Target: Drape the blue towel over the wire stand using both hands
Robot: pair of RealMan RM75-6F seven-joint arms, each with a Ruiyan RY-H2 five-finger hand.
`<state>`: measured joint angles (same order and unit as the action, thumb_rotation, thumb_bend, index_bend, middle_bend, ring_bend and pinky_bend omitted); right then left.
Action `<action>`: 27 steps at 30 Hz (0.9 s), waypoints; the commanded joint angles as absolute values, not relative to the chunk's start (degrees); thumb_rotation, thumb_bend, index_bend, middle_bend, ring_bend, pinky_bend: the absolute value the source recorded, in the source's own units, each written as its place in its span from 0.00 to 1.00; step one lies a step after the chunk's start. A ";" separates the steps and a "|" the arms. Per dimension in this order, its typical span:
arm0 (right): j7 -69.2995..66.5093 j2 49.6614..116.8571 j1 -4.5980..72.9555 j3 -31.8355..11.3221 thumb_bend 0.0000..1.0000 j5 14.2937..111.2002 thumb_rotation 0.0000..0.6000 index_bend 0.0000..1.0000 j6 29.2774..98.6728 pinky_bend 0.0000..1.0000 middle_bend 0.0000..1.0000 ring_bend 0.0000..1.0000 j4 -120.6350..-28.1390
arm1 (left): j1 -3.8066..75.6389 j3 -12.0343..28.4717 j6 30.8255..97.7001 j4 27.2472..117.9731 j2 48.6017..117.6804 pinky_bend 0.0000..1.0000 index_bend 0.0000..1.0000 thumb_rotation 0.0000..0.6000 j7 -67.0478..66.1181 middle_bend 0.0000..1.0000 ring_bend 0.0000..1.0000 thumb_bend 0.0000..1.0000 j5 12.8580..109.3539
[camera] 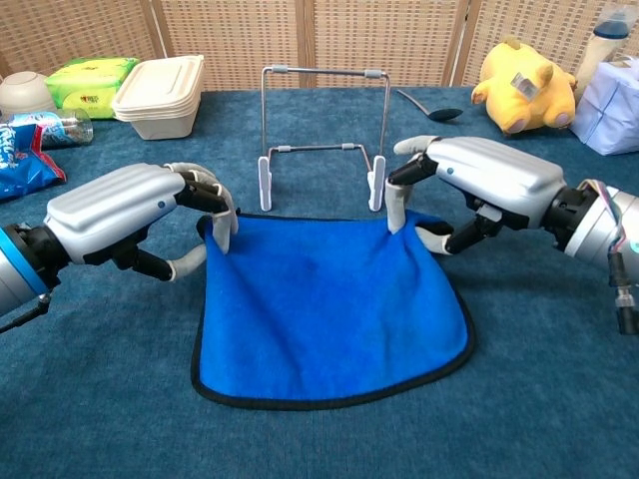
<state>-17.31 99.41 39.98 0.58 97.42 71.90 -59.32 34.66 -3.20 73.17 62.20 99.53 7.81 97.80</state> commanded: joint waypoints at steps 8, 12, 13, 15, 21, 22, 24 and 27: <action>-15.72 93.66 39.61 -3.21 0.48 93.75 1.00 0.96 71.74 0.12 0.55 0.40 -69.20 | 34.79 -0.79 75.67 69.74 94.51 0.16 0.82 1.00 7.48 0.42 0.27 0.61 97.48; -14.53 90.35 39.55 -5.19 0.48 92.17 1.00 0.97 71.67 0.12 0.56 0.40 -74.18 | 34.65 0.87 76.63 73.59 92.09 0.16 0.82 1.00 7.72 0.42 0.27 0.62 96.46; -14.22 89.57 39.55 -5.63 0.48 91.83 1.00 0.97 71.63 0.12 0.56 0.40 -75.31 | 34.62 1.25 76.91 74.41 91.53 0.16 0.82 1.00 7.61 0.42 0.27 0.62 96.30; -13.59 88.24 39.56 -6.37 0.48 91.18 1.00 0.97 71.40 0.12 0.56 0.40 -77.30 | 34.59 1.87 77.17 75.88 90.58 0.16 0.82 1.00 7.48 0.43 0.27 0.61 95.95; -12.15 84.40 39.98 -9.04 0.48 89.11 1.00 0.97 70.55 0.12 0.56 0.40 -82.22 | 34.83 3.96 77.79 79.61 87.56 0.16 0.82 1.00 6.90 0.43 0.27 0.61 95.11; -12.01 83.96 40.05 -9.36 0.48 88.85 1.00 0.97 70.42 0.12 0.56 0.40 -82.73 | 34.88 4.26 77.83 80.05 87.23 0.16 0.82 1.00 6.89 0.43 0.27 0.61 94.96; -11.69 82.68 40.22 -10.28 0.48 88.07 1.00 0.97 70.02 0.12 0.56 0.40 -84.27 | 35.02 5.21 77.83 81.45 86.17 0.16 0.82 1.00 6.88 0.43 0.27 0.61 94.30; -10.90 79.76 40.89 -12.82 0.48 85.92 1.00 0.97 68.94 0.12 0.56 0.40 -87.38 | 35.53 7.86 77.44 84.58 83.51 0.16 0.82 1.00 7.49 0.43 0.27 0.61 92.14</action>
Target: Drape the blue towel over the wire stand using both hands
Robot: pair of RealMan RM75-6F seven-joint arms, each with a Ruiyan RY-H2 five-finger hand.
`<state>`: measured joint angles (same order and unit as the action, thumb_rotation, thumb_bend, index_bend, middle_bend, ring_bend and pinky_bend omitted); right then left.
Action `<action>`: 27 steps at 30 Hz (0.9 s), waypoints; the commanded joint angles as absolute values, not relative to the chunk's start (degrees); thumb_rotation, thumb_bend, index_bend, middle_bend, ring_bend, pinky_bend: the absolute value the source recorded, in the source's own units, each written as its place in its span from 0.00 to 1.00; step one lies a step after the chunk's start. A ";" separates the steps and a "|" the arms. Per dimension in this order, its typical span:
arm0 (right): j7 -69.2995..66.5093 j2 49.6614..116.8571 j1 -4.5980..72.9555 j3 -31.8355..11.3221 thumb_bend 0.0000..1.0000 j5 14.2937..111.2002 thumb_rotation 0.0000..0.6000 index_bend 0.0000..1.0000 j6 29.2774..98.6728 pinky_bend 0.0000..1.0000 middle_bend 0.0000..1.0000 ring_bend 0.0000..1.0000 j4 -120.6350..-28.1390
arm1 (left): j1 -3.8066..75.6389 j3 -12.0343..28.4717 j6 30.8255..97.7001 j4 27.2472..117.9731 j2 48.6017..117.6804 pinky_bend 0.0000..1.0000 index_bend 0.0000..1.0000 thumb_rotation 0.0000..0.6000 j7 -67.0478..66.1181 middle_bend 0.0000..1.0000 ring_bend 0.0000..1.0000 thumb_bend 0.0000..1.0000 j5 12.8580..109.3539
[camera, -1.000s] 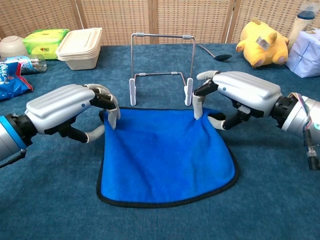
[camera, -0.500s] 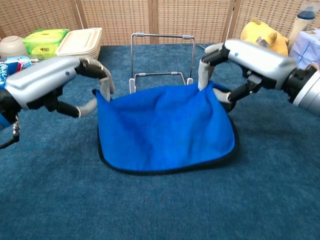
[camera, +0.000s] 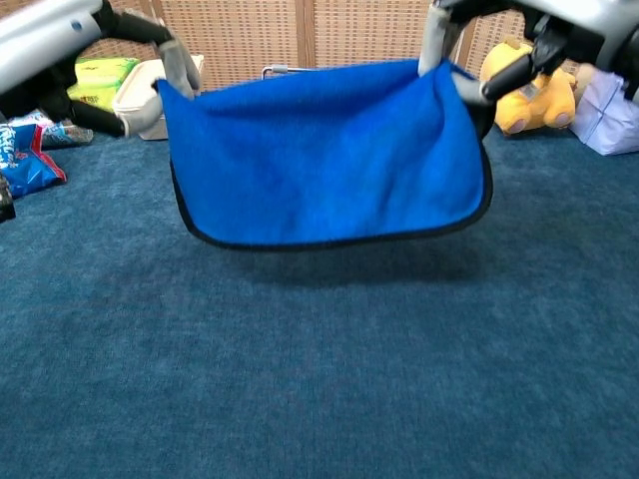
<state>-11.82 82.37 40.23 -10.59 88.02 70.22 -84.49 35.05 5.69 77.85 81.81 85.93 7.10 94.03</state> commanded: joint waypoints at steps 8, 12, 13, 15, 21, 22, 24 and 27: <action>-8.87 75.99 42.43 -16.68 0.48 81.32 1.00 0.97 65.89 0.12 0.56 0.40 -91.97 | 36.57 11.97 76.50 88.78 79.72 0.16 0.82 1.00 7.93 0.43 0.27 0.61 88.97; -8.65 75.27 43.38 -18.26 0.48 79.46 1.00 0.97 64.60 0.12 0.56 0.41 -92.53 | 37.40 13.86 75.81 89.63 78.71 0.16 0.82 1.00 7.93 0.43 0.27 0.61 87.53; -8.61 75.18 43.56 -18.52 0.48 79.17 1.00 0.97 64.40 0.12 0.56 0.40 -92.51 | 37.55 14.20 75.68 89.78 78.57 0.16 0.82 1.00 7.99 0.43 0.27 0.61 87.23; -8.72 74.98 44.27 -19.61 0.48 77.82 1.00 0.97 63.56 0.12 0.56 0.40 -92.18 | 38.22 15.57 75.07 89.93 78.07 0.16 0.82 1.00 8.02 0.43 0.27 0.61 86.02; -8.94 75.28 46.67 -21.45 0.48 74.95 1.00 0.97 60.48 0.12 0.56 0.40 -89.44 | 40.41 17.91 72.83 88.02 78.12 0.16 0.82 1.00 8.03 0.43 0.27 0.61 83.63; -9.00 75.41 47.00 -21.67 0.48 74.63 1.00 0.97 60.14 0.12 0.56 0.40 -88.93 | 40.72 18.16 72.57 87.60 78.28 0.16 0.82 1.00 8.20 0.43 0.27 0.61 83.35; -9.13 75.67 47.80 -22.18 0.48 74.06 1.00 0.97 59.42 0.12 0.56 0.40 -87.79 | 41.53 18.83 71.89 86.58 78.61 0.16 0.82 1.00 8.63 0.43 0.27 0.61 82.69; -9.35 75.89 48.68 -22.71 0.48 73.40 1.00 0.97 58.59 0.12 0.56 0.40 -86.49 | 42.44 19.55 71.32 85.29 79.10 0.16 0.82 1.00 9.21 0.43 0.27 0.61 82.06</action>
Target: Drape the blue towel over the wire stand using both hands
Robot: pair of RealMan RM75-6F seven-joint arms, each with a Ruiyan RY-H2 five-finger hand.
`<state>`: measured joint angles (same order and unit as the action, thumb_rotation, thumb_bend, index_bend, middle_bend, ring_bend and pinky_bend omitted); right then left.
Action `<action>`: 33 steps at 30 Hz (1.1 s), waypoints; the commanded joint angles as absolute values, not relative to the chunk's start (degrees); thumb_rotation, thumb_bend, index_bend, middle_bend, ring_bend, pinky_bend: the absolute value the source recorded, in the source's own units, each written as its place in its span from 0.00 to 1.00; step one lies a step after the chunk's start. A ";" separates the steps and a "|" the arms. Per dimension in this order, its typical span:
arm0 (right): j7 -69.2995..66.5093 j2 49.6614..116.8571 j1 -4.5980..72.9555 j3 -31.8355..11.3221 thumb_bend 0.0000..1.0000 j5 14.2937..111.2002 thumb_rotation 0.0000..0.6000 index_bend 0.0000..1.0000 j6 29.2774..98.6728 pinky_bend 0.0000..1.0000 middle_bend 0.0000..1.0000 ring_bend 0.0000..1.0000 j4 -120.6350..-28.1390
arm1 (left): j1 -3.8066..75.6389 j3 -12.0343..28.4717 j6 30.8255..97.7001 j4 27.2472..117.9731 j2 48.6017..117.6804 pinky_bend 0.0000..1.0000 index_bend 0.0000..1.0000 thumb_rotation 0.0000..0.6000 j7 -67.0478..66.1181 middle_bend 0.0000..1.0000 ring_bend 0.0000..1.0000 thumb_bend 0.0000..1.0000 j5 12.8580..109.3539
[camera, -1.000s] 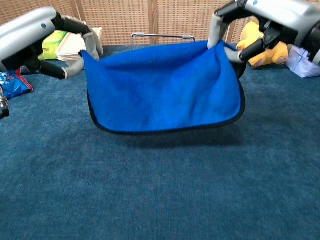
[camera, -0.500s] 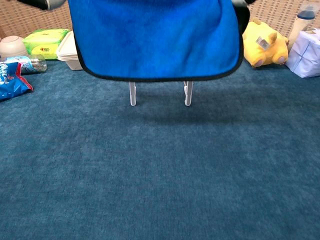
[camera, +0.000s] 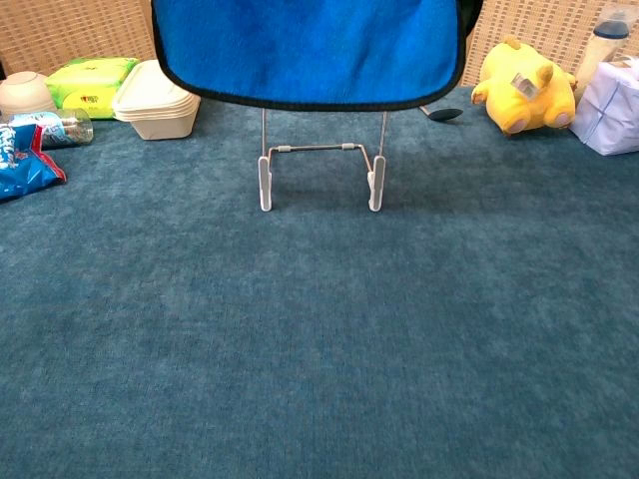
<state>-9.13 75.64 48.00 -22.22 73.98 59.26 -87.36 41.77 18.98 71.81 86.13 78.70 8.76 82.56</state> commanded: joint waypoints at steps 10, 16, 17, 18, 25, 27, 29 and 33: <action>-10.19 78.09 52.37 -24.16 0.48 70.04 1.00 0.97 54.53 0.12 0.56 0.40 -79.22 | 47.05 21.76 67.48 77.71 81.86 0.16 0.82 1.00 11.13 0.43 0.27 0.61 79.51; -10.73 79.61 54.01 -24.21 0.48 69.19 1.00 0.97 52.97 0.12 0.56 0.40 -75.57 | 48.62 21.63 66.00 73.65 83.52 0.15 0.82 1.00 12.27 0.43 0.27 0.61 78.55; -10.79 79.85 54.25 -24.15 0.48 69.11 1.00 0.97 52.74 0.12 0.56 0.40 -75.07 | 48.79 21.53 65.85 73.03 83.81 0.15 0.82 1.00 12.49 0.43 0.27 0.61 78.41; -10.82 80.05 54.43 -24.06 0.48 69.04 1.00 0.97 52.50 0.12 0.56 0.40 -74.68 | 48.87 21.42 65.66 72.56 84.06 0.15 0.82 1.00 12.71 0.43 0.27 0.61 78.22; -11.02 81.79 55.37 -23.31 0.48 68.61 1.00 0.97 51.45 0.12 0.56 0.40 -72.23 | 49.32 20.49 64.74 69.68 85.67 0.15 0.82 1.00 14.22 0.43 0.27 0.61 77.52; -11.05 82.36 55.57 -23.06 0.48 68.46 1.00 0.97 51.19 0.12 0.56 0.40 -71.53 | 49.37 20.18 64.67 69.01 85.99 0.15 0.82 1.00 14.58 0.43 0.27 0.61 77.54; -10.97 82.95 55.78 -22.83 0.48 68.33 1.00 0.97 50.98 0.12 0.56 0.40 -70.85 | 49.35 19.86 64.63 68.51 86.25 0.15 0.82 1.00 14.83 0.43 0.27 0.61 77.59; -10.84 84.15 56.09 -22.30 0.48 68.08 1.00 0.97 50.54 0.12 0.56 0.40 -69.59 | 49.24 19.10 64.50 67.38 86.83 0.15 0.82 1.00 15.19 0.43 0.27 0.61 77.68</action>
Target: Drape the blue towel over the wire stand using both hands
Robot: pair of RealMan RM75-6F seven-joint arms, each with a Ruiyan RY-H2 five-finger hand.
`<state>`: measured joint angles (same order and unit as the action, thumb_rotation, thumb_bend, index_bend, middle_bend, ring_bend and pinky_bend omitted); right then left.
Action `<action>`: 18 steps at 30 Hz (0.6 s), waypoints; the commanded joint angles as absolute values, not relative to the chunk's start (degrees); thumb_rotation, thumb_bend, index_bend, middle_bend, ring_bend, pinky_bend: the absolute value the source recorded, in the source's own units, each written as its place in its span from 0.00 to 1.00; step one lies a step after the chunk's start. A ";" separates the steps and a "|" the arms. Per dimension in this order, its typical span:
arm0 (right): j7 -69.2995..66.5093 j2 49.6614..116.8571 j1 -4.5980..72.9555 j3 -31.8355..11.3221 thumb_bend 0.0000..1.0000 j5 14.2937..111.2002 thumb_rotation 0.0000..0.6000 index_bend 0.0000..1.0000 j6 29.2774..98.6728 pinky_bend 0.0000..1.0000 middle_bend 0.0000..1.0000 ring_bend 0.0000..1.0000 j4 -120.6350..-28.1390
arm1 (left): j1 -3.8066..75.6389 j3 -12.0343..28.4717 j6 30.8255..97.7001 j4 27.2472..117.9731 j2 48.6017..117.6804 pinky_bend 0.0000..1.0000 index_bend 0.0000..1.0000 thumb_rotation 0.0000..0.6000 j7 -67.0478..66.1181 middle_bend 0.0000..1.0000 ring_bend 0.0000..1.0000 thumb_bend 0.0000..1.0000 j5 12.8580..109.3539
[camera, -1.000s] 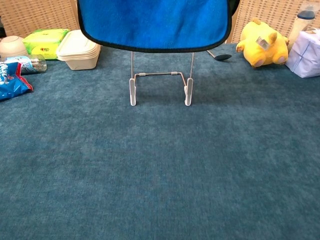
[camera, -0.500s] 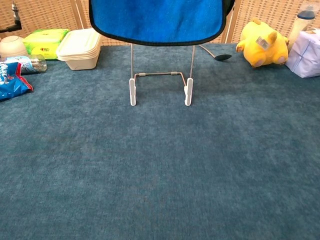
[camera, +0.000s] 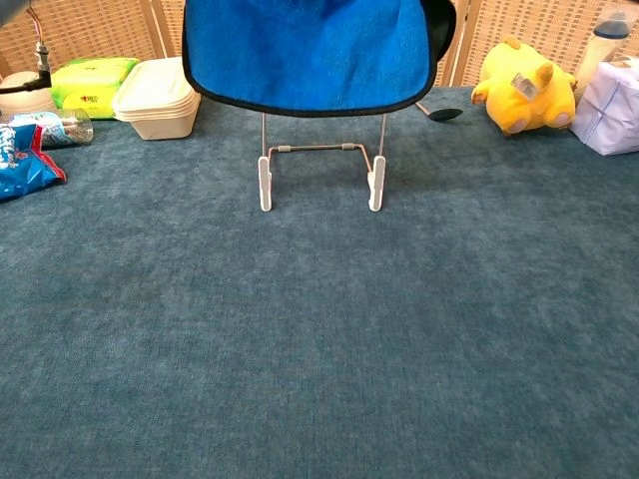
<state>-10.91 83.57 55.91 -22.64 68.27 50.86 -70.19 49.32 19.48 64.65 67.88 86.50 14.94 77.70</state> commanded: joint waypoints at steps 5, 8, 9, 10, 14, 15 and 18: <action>-10.84 85.44 56.19 -21.82 0.48 67.92 1.00 0.97 50.49 0.12 0.56 0.40 -68.08 | 49.00 18.33 64.32 66.09 87.63 0.15 0.82 1.00 15.95 0.43 0.27 0.61 77.57; -10.62 86.00 56.30 -21.42 0.48 68.06 1.00 0.97 50.32 0.12 0.56 0.40 -67.15 | 48.87 17.91 64.19 65.42 88.09 0.15 0.82 1.00 16.29 0.43 0.27 0.61 77.52; -10.55 86.18 56.34 -21.26 0.48 68.10 1.00 0.97 50.20 0.12 0.56 0.40 -66.84 | 48.84 17.73 64.10 65.13 88.26 0.15 0.82 1.00 16.38 0.43 0.27 0.61 77.54; -10.59 86.31 56.38 -21.22 0.48 68.13 1.00 0.97 50.16 0.12 0.56 0.40 -66.61 | 48.83 17.62 64.10 64.89 88.40 0.15 0.82 1.00 16.49 0.43 0.27 0.61 77.59; -10.86 86.76 56.36 -21.07 0.48 68.16 1.00 0.97 50.09 0.12 0.56 0.40 -65.76 | 48.88 17.44 64.04 64.00 89.07 0.15 0.82 1.00 17.16 0.43 0.27 0.61 77.59; -10.92 86.80 56.35 -21.04 0.48 68.17 1.00 0.97 50.06 0.12 0.56 0.40 -65.60 | 48.92 17.43 64.06 63.84 89.23 0.15 0.82 1.00 17.29 0.43 0.27 0.61 77.62; -11.15 86.87 56.25 -20.95 0.48 68.24 1.00 0.97 50.02 0.12 0.56 0.40 -65.21 | 49.02 17.30 64.15 63.39 89.69 0.15 0.82 1.00 17.64 0.43 0.27 0.61 77.76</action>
